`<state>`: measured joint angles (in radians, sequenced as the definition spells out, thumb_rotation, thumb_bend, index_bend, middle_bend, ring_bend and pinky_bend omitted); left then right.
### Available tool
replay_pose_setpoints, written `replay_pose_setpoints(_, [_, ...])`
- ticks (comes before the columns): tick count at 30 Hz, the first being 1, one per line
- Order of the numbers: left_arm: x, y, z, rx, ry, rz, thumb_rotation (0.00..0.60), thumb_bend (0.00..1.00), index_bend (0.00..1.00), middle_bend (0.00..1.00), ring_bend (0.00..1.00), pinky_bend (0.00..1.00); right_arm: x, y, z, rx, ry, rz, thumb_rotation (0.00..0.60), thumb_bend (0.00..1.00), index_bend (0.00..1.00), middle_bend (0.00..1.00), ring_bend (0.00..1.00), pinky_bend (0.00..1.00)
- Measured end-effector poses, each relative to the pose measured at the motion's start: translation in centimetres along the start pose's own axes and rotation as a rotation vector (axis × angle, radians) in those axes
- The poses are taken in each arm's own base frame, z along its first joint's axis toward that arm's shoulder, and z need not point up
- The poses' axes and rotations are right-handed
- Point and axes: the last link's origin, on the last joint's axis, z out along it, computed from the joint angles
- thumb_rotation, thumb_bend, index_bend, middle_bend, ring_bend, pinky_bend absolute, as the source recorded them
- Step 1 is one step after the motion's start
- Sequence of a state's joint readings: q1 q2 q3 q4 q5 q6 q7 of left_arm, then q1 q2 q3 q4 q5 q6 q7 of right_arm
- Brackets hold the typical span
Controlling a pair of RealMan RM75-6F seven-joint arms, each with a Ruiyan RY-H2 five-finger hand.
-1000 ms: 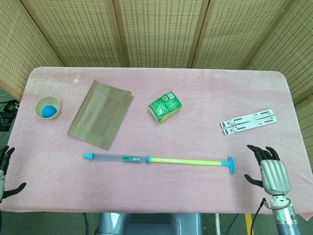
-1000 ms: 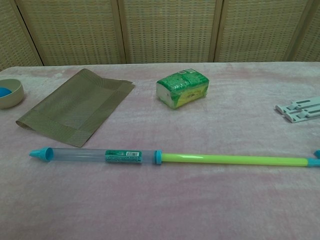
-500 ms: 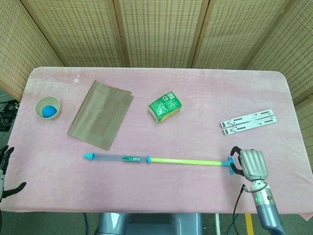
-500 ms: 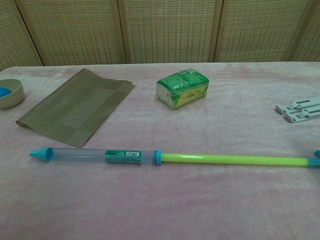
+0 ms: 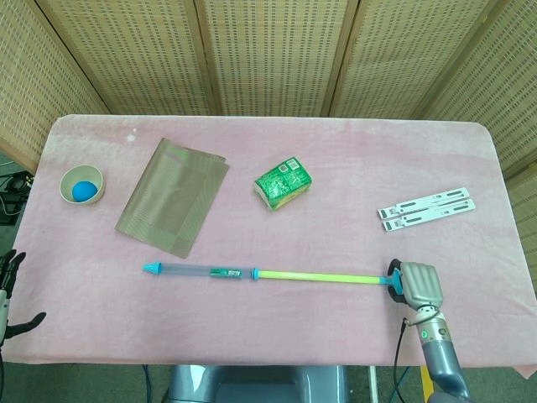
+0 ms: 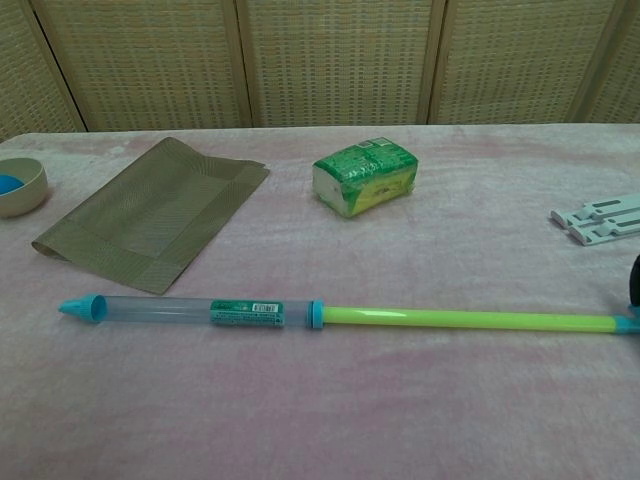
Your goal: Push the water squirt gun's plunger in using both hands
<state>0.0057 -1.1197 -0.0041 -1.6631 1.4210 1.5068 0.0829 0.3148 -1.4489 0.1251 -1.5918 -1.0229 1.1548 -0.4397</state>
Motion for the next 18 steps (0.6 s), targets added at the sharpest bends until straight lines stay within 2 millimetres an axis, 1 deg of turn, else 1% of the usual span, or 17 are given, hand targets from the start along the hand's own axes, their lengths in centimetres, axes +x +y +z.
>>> replay_pose_setpoints(7, [-0.1, 0.0, 0.0, 0.001, -0.001, 0.003, 0.600, 0.00, 0.00, 0.00, 0.00, 0.00, -1.1, 0.4, 0.4, -0.014, -0.031, 0.006, 0.600, 0.52, 0.49, 0.99, 0.97, 0.61])
replay_pose_setpoints(15, [-0.2, 0.1, 0.1, -0.001, -0.006, 0.007, 0.600, 0.00, 0.00, 0.00, 0.00, 0.00, -1.8, 0.5, 0.8, -0.023, -0.042, 0.006, 0.600, 0.52, 0.48, 0.99, 0.97, 0.61])
replay_pose_setpoints(18, [-0.2, 0.1, 0.1, 0.000, -0.006, 0.007, 0.600, 0.00, 0.00, 0.00, 0.00, 0.00, -2.1, 0.5, 1.0, -0.026, -0.046, 0.003, 0.600, 0.52, 0.50, 0.99, 0.97, 0.61])
